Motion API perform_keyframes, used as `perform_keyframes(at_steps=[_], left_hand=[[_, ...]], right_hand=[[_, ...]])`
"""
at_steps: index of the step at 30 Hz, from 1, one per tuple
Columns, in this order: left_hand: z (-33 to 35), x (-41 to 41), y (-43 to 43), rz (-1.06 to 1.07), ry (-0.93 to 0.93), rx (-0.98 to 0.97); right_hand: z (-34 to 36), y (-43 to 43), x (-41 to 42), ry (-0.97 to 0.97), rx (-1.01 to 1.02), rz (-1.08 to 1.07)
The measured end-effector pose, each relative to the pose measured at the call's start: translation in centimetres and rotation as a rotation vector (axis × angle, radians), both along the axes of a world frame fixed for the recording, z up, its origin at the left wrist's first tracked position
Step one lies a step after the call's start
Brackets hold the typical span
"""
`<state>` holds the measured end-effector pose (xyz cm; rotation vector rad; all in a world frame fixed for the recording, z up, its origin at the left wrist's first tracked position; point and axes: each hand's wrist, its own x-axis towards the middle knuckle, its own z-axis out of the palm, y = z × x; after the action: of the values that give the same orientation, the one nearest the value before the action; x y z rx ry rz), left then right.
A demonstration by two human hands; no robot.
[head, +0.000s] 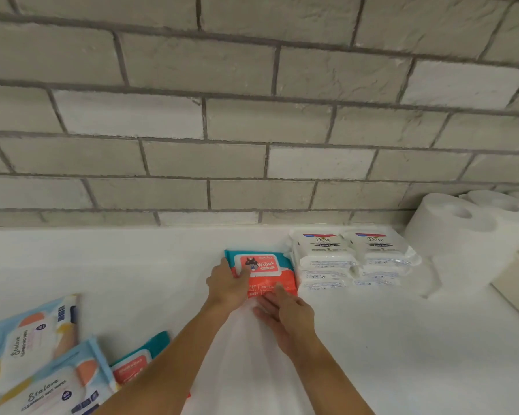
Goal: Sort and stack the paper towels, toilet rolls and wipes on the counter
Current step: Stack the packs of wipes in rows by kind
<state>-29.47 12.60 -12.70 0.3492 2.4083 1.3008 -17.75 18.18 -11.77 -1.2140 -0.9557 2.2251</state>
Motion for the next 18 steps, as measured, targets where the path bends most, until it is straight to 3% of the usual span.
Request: perform_keyframes(at_steps=[3, 6, 11, 15, 18], left_hand=[[-0.1, 0.1, -0.1, -0.042, 0.070, -0.167], [-0.1, -0.1, -0.6, -0.081, 0.054, -0.196], [1.4, 0.1, -3.0, -0.050, -0.085, -0.018], [2.6, 1.8, -5.9, -0.035, -0.037, 0.079], [3.5, 3.5, -8.5, -0.055, 0.037, 0.127]], right_hand=[[0.0, 0.1, -0.2, -0.044, 0.009, -0.021], [0.0, 0.3, -0.3, -0.074, 0.013, -0.016], [0.4, -0.3, 0.5, -0.083, 0.044, 0.055], [1.8, -2.1, 2.2, -0.041, 0.076, 0.140], [2.9, -4.1, 3.4, -0.094, 0.221, 0.270]])
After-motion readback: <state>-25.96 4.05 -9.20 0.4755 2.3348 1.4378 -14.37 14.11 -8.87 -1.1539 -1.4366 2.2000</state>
